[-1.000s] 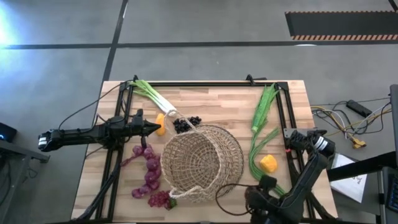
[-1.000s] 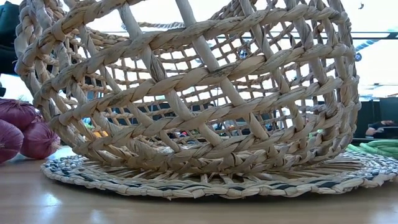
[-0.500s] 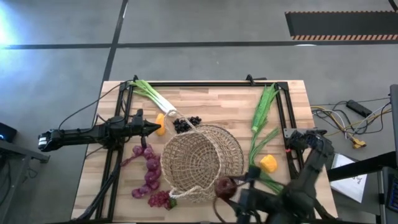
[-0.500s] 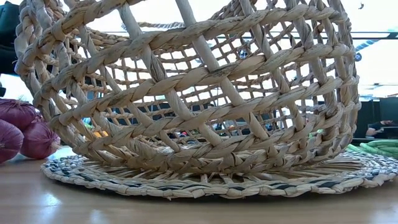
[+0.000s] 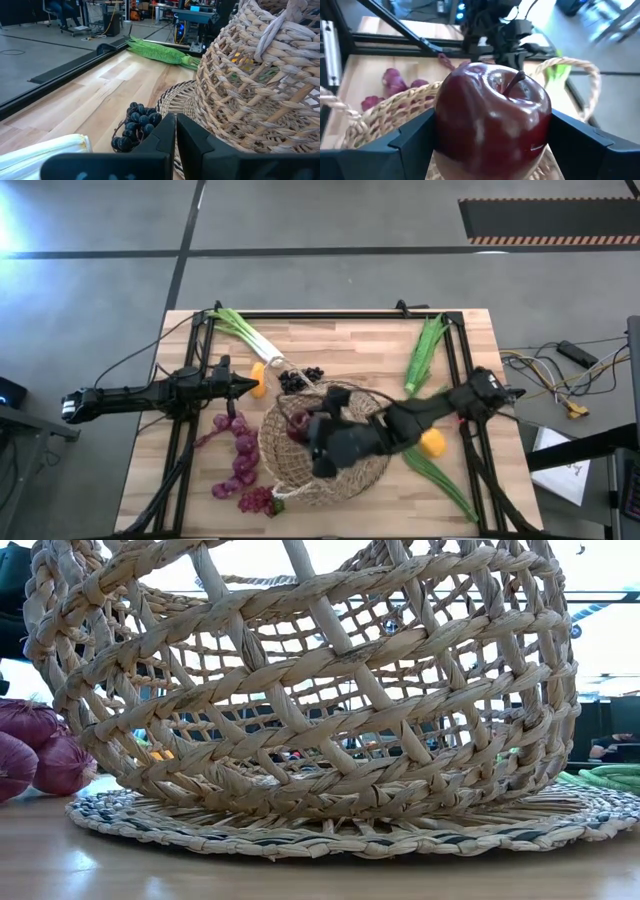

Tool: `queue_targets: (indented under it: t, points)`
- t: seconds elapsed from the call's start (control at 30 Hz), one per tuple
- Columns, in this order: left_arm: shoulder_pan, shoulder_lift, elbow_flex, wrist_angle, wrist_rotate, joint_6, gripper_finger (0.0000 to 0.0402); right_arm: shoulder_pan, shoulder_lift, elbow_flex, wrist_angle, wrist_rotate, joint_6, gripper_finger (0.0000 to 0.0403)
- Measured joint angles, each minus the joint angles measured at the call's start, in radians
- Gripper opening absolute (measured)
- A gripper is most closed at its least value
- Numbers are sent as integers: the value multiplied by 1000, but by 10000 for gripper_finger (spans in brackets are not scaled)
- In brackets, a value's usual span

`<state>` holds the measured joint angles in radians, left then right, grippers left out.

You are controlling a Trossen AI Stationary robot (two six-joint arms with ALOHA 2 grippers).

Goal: Build produce basket
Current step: Put the apple into the basket

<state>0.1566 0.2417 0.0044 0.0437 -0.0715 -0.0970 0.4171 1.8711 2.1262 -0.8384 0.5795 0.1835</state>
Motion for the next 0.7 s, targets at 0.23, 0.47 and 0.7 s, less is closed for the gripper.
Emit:
queue_targets:
  t: [0.23, 0.47, 0.7]
  points:
    - [0, 0, 0, 0, 0, 0, 0, -65, 64, 0, 6, -142, -29, 315]
    - [0, 0, 0, 0, 0, 0, 0, -89, 128, 0, -47, -198, -25, 315]
    - [0, 0, 0, 0, 0, 0, 0, -124, 165, 0, -56, -275, -20, 315]
